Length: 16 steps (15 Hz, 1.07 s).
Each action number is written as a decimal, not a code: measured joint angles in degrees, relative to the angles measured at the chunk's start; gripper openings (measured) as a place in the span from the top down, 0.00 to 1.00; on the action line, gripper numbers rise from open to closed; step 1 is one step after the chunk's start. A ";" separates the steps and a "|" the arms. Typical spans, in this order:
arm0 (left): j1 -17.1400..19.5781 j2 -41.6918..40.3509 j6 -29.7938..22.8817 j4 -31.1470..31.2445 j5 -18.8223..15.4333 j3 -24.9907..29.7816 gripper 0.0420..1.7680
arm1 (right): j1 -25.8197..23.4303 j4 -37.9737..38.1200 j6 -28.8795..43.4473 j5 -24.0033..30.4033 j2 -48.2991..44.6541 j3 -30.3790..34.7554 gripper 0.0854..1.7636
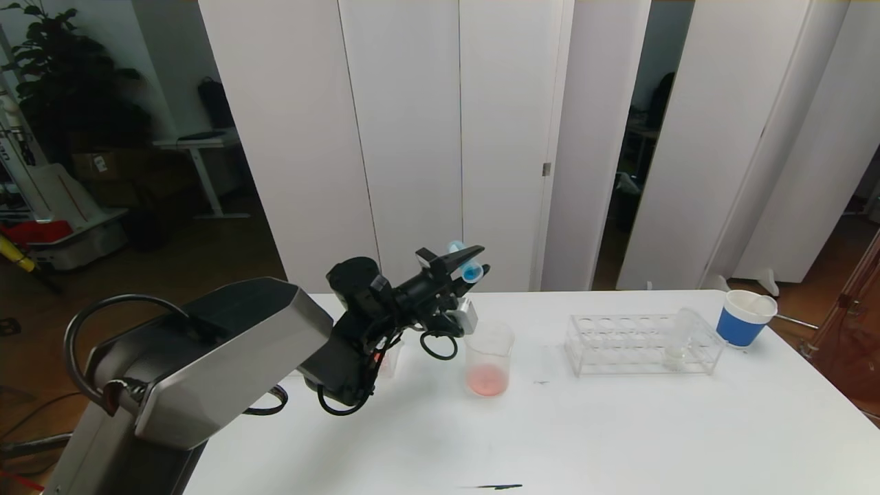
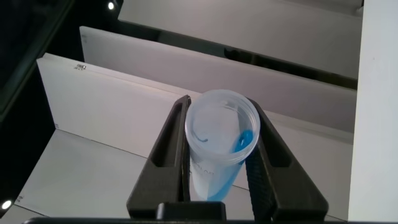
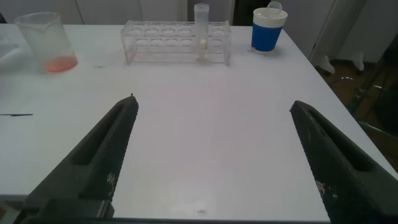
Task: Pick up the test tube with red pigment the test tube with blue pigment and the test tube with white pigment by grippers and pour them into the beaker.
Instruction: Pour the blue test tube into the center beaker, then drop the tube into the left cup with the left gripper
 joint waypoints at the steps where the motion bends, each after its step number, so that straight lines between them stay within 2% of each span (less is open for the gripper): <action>1: 0.00 0.00 0.00 -0.11 -0.05 -0.05 0.69 | 0.00 0.02 0.00 0.00 0.00 0.00 0.01; 16: -1.85 1.55 0.17 -0.74 1.05 -2.19 0.69 | 0.00 0.02 0.00 0.00 0.00 0.00 0.01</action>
